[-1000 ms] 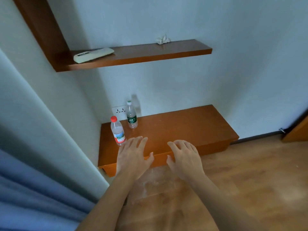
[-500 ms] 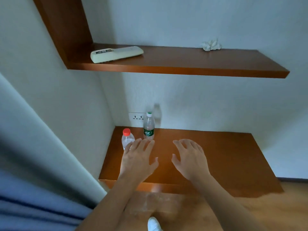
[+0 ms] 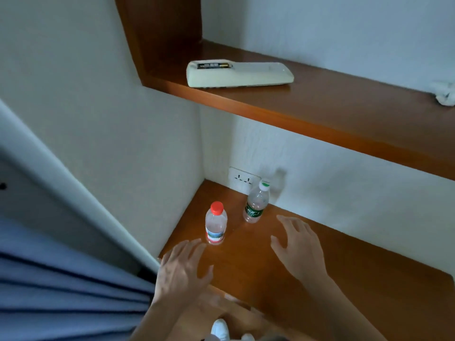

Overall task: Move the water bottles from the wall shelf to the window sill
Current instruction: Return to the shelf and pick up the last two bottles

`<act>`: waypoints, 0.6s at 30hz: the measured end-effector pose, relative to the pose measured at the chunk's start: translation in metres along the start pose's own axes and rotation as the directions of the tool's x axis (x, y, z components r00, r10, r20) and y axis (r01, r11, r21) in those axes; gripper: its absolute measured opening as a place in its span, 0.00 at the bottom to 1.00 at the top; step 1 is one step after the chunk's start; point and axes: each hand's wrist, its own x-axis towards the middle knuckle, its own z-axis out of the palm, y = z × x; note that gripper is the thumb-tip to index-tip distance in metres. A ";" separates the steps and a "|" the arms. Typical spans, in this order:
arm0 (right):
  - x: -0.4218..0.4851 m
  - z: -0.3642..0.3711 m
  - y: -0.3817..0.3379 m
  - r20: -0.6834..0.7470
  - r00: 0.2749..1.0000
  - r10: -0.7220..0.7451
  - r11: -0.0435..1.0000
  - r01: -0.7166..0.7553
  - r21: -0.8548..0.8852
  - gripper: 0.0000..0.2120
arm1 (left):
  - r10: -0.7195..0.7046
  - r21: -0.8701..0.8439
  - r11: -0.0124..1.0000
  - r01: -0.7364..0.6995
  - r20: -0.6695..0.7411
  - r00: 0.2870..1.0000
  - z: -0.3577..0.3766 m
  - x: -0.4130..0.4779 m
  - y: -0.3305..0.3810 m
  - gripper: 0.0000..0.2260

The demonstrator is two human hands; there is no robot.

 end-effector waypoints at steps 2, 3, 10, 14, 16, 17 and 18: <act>0.016 0.005 0.004 0.050 0.998 0.037 0.998 -0.040 0.052 0.30 | -0.090 -0.017 0.996 0.090 -0.005 0.996 0.003 0.007 -0.009 0.27; 0.025 0.008 0.005 0.082 0.995 0.062 0.995 -0.068 0.074 0.32 | -0.129 -0.032 0.991 0.128 -0.015 0.992 0.004 0.012 -0.010 0.28; 0.083 0.029 -0.005 0.173 0.968 0.179 0.863 -0.239 0.446 0.42 | -0.354 -0.355 0.869 0.345 0.040 0.934 0.020 0.061 0.008 0.46; 0.108 0.043 -0.013 0.181 0.961 0.211 0.785 -0.277 0.554 0.44 | -0.366 -0.455 0.814 0.361 0.079 0.927 0.028 0.087 0.024 0.47; 0.115 0.050 -0.016 0.204 0.954 0.218 0.752 -0.298 0.588 0.42 | -0.386 -0.485 0.787 0.380 0.093 0.918 0.031 0.095 0.029 0.45; 0.118 0.054 -0.017 0.210 0.953 0.219 0.744 -0.302 0.596 0.41 | -0.392 -0.494 0.782 0.380 0.084 0.916 0.032 0.098 0.031 0.43; 0.121 0.059 -0.018 0.220 0.950 0.221 0.741 -0.311 0.596 0.40 | -0.397 -0.497 0.782 0.377 0.070 0.915 0.033 0.099 0.032 0.41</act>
